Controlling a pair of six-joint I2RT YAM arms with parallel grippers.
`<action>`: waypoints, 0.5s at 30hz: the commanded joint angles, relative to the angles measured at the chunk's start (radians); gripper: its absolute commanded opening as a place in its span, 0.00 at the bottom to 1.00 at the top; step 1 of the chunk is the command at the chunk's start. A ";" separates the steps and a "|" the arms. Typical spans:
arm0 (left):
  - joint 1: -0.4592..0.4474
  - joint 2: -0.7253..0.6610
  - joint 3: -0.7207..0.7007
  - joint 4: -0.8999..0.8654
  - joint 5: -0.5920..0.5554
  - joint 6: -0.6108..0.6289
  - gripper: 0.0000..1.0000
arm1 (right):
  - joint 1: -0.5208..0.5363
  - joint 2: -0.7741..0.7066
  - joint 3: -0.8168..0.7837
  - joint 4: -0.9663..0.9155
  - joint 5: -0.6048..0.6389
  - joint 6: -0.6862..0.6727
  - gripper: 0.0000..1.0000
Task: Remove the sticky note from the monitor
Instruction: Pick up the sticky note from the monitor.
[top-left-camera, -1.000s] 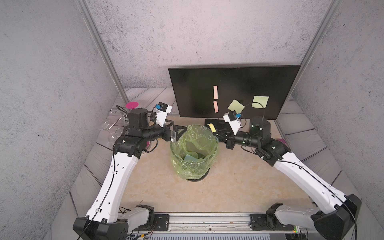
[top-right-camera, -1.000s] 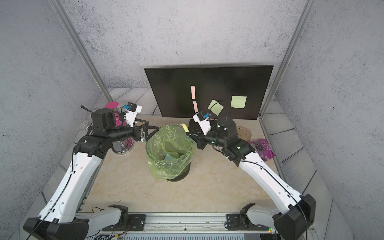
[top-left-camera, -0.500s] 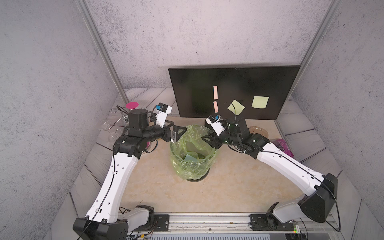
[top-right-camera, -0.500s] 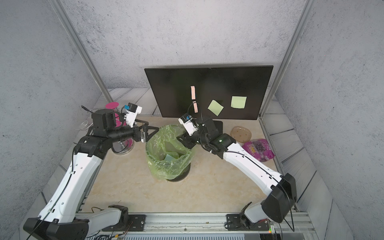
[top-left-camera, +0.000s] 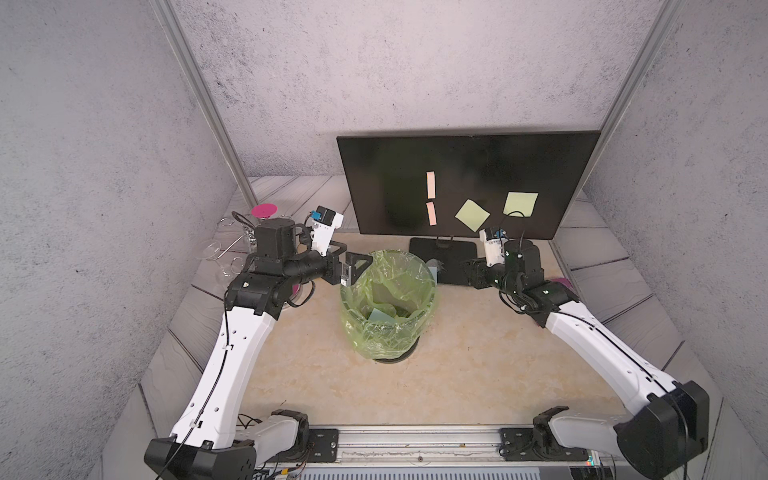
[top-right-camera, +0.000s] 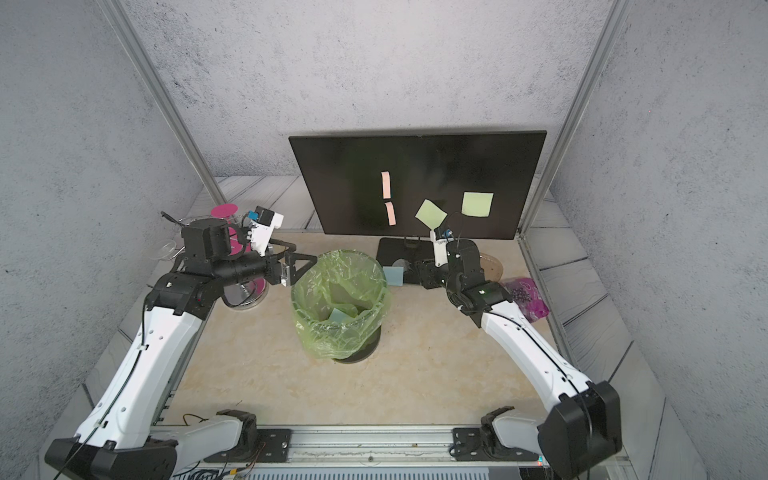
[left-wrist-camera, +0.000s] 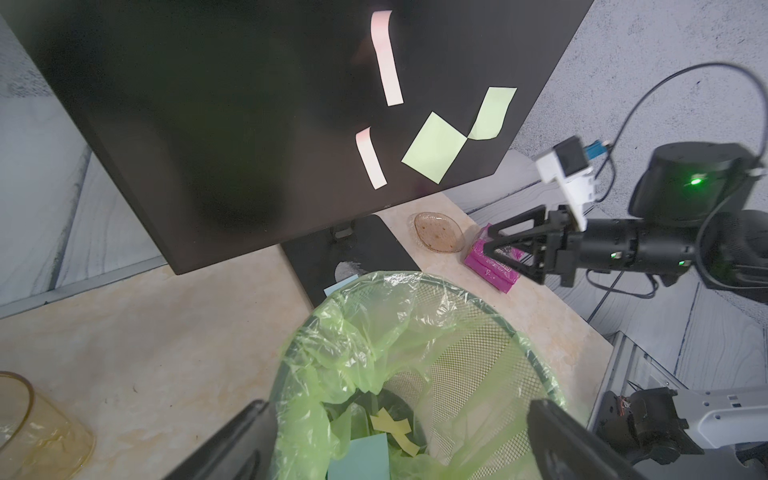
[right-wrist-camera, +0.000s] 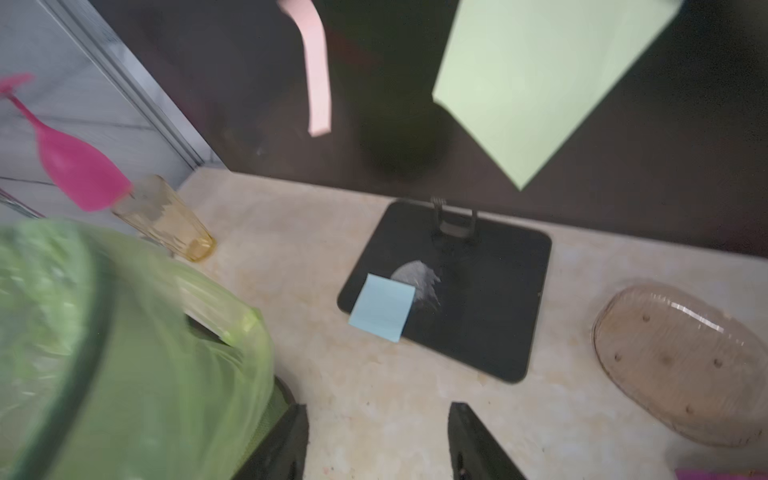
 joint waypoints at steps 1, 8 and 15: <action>0.005 -0.014 -0.012 0.008 0.004 0.009 1.00 | 0.003 0.087 -0.014 0.029 -0.048 0.012 0.58; 0.005 -0.012 -0.018 0.002 -0.001 0.016 1.00 | 0.007 0.312 -0.020 0.173 -0.048 0.209 0.64; 0.005 -0.003 -0.027 0.011 0.002 0.010 1.00 | 0.021 0.437 -0.046 0.338 0.017 0.472 0.68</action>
